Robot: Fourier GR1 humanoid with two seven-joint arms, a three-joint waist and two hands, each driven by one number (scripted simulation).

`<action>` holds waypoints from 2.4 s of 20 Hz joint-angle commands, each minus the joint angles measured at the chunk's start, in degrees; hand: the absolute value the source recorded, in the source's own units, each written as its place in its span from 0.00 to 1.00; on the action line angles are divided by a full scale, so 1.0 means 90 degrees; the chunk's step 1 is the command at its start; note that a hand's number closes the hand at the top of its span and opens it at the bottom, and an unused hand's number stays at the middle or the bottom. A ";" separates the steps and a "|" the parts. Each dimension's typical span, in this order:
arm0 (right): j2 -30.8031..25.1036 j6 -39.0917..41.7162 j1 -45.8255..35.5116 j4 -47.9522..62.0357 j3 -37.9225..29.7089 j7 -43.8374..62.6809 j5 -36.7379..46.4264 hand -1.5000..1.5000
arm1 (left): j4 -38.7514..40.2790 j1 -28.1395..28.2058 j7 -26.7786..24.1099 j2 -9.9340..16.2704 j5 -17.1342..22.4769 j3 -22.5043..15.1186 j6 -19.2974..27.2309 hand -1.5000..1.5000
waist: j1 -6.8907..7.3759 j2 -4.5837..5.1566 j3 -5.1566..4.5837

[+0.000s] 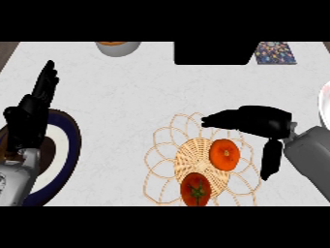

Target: Pick the squash from the placemat and place it in the bowl

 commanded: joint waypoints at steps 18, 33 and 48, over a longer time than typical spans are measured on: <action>0.1462 -0.0524 0.0610 0.0954 -0.0238 -0.0808 0.2487 1.00 | -0.0296 0.0185 0.0198 -0.0601 -0.0624 0.0548 -0.0579 0.50 | -0.0017 -0.0001 0.0000; 0.1582 -0.1154 0.0935 0.0988 -0.0799 -0.2163 0.3044 1.00 | 0.0239 -0.0020 -0.0231 -0.0744 -0.0689 0.1077 -0.0966 0.50 | -0.0050 0.0002 -0.0001; 0.2689 -0.2510 0.5916 -0.4698 -0.0654 0.1785 0.2693 1.00 | -0.0469 0.0837 -0.0045 -0.0583 -0.0700 0.1235 -0.0787 0.50 | -0.0680 -0.0172 -0.0018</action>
